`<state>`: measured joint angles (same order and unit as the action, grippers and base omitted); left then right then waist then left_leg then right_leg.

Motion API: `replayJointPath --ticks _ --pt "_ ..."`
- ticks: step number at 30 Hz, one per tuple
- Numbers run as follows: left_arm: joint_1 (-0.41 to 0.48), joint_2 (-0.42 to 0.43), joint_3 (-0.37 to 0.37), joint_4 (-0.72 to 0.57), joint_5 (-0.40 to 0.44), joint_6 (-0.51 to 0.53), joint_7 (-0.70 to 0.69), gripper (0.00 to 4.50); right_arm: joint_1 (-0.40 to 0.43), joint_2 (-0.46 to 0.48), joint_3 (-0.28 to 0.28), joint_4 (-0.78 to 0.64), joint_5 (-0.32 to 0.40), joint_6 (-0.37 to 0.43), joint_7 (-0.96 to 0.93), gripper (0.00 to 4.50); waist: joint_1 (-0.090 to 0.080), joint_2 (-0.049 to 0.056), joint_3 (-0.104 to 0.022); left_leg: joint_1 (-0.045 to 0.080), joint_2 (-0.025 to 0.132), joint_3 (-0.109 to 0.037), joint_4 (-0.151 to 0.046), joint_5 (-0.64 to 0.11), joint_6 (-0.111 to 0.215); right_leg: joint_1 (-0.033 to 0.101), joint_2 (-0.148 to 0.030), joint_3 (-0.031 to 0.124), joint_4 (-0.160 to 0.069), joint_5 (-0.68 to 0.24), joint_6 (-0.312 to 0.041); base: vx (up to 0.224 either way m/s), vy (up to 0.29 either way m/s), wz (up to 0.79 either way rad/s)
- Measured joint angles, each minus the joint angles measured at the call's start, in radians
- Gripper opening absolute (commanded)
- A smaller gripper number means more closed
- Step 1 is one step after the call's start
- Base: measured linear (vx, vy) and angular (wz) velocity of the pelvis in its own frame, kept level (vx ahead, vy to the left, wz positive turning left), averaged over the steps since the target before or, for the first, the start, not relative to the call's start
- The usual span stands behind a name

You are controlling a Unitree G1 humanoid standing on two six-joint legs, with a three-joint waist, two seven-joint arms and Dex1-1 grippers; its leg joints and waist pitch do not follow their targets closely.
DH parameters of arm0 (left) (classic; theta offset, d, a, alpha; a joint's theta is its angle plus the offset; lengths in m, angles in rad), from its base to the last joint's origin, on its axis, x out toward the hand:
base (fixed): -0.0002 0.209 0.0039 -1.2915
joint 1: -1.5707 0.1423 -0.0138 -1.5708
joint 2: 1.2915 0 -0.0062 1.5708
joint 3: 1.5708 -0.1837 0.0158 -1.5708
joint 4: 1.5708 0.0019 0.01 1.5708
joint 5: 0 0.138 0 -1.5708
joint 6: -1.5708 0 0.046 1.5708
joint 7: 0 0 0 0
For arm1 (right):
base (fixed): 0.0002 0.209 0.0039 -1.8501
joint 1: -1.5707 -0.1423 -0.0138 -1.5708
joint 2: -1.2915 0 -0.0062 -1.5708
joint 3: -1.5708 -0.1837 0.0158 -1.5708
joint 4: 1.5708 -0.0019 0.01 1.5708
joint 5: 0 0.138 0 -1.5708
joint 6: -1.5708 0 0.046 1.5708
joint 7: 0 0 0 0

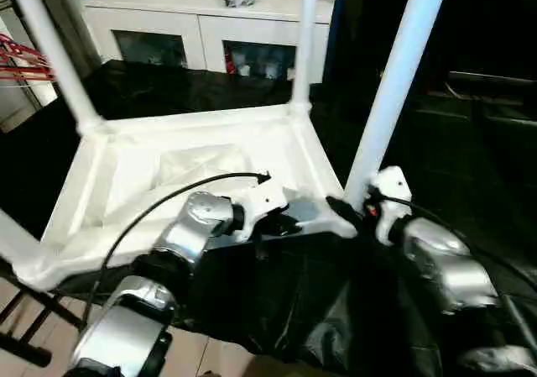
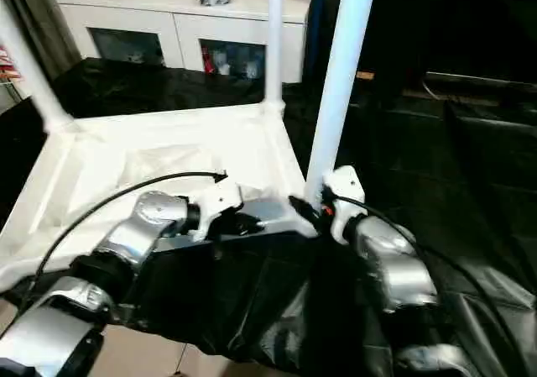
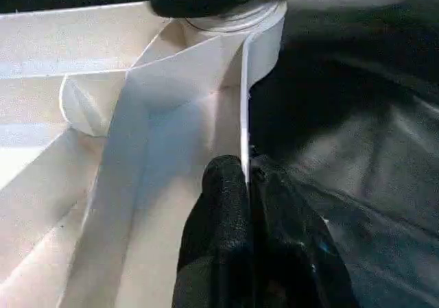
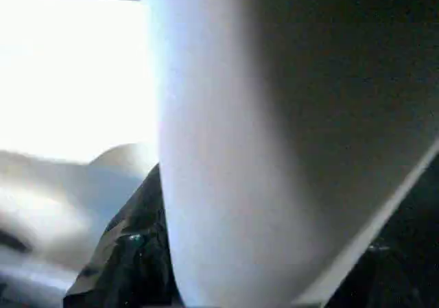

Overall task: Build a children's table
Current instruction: Rotate leg to tighten

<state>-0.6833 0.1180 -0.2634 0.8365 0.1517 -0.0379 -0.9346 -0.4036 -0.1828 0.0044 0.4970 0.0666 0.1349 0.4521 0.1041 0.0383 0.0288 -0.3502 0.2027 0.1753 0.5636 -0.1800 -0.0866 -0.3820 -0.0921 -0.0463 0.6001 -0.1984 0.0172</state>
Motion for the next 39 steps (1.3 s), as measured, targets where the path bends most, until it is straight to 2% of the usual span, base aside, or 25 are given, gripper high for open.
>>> replayJointPath --ticks 1,4,8,13,18,26,30,31,33,35,39 --pt "0.0 -0.009 0.0 0.001 0.002 0.006 0.018 0.0 -0.011 0.01 -0.001 0.02 -0.003 -0.012 -0.037 2.69 -0.002 0.0 0.0 0.0 0.0 0.0 0.0 0.0 0.0 0.0 0.0 0.0 0.0 0.0 0.0 0.0 0.0 0.0" --pt "0.0 -0.02 0.0 -0.004 0.004 0.021 0.041 0.0 -0.03 0.048 -0.02 0.056 -0.009 -0.037 -0.098 2.78 -0.005 0.001 -0.001 0.0 0.0 0.0 -0.001 0.0 0.0 0.0 0.0 0.0 0.0 0.0 0.0 0.0 0.0 0.0" --pt "0.004 -0.018 0.002 -0.012 0.003 0.021 0.03 0.0 -0.029 0.049 -0.02 0.055 -0.014 -0.044 -0.088 3.17 -0.006 0.002 -0.001 0.0 0.0 0.0 -0.002 0.0 0.0 0.0 0.0 0.0 -0.002 0.0 0.0 0.0 0.0 0.0" --pt "0.02 -0.001 0.002 -0.044 -0.003 0.02 -0.015 0.0 -0.006 0.011 -0.003 0.029 -0.019 -0.061 0.008 3.17 -0.008 0.002 -0.001 -0.001 -0.001 0.0 -0.007 0.0 0.0 0.0 0.0 0.0 -0.004 0.002 -0.003 0.0 0.0 0.0" --pt "0.038 0.036 -0.005 -0.078 -0.023 0.006 -0.103 0.0 0.056 -0.093 0.05 -0.038 -0.013 -0.092 0.194 3.17 0.0 0.004 -0.001 -0.003 0.0 0.0 -0.008 0.0 0.0 -0.001 0.0 -0.001 -0.005 -0.001 -0.001 0.0 0.0 0.0" --pt "0.039 0.096 -0.028 -0.079 -0.053 -0.071 -0.292 0.0 0.156 -0.276 0.101 -0.184 0.081 -0.07 0.568 3.17 0.034 0.003 0.0 -0.004 0.0 0.001 -0.003 -0.001 0.001 -0.002 0.0 -0.001 -0.007 -0.002 -0.001 0.0 0.0 0.0" --pt "0.039 0.114 -0.034 -0.078 -0.061 -0.087 -0.34 0.0 0.166 -0.306 0.119 -0.209 0.094 -0.067 0.635 3.17 0.04 0.003 0.001 -0.004 0.001 0.001 -0.003 -0.001 0.001 -0.003 0.0 -0.001 -0.006 -0.002 -0.001 0.0 0.0 0.0" --pt "0.039 0.122 -0.038 -0.077 -0.065 -0.097 -0.359 0.0 0.169 -0.319 0.126 -0.223 0.099 -0.059 0.659 3.03 0.04 0.003 0.001 -0.004 0.001 0.001 -0.003 -0.001 0.001 -0.003 0.0 -0.001 -0.007 -0.002 -0.001 0.0 0.0 0.0" --pt "0.039 0.138 -0.04 -0.075 -0.071 -0.11 -0.397 0.0 0.177 -0.339 0.134 -0.25 0.109 -0.038 0.708 3.03 0.042 0.002 0.001 -0.004 0.001 0.001 -0.003 -0.001 0.001 -0.003 0.0 -0.001 -0.007 -0.002 -0.001 0.0 0.0 0.0" --pt "0.039 0.148 -0.041 -0.074 -0.074 -0.119 -0.416 0.0 0.179 -0.345 0.139 -0.259 0.117 -0.027 0.725 2.77 0.043 0.001 0.002 -0.005 0.001 0.001 -0.003 -0.001 0.001 -0.003 0.0 -0.001 -0.007 -0.002 -0.001 0.0 0.0 0.0" --pt "0.039 0.161 -0.042 -0.073 -0.079 -0.128 -0.436 0.0 0.18 -0.346 0.145 -0.265 0.124 -0.016 0.737 2.65 0.042 0.001 0.002 -0.006 0.001 0.001 -0.002 -0.001 0.001 -0.004 0.0 -0.002 -0.006 -0.002 -0.001 0.0 0.0 0.0"
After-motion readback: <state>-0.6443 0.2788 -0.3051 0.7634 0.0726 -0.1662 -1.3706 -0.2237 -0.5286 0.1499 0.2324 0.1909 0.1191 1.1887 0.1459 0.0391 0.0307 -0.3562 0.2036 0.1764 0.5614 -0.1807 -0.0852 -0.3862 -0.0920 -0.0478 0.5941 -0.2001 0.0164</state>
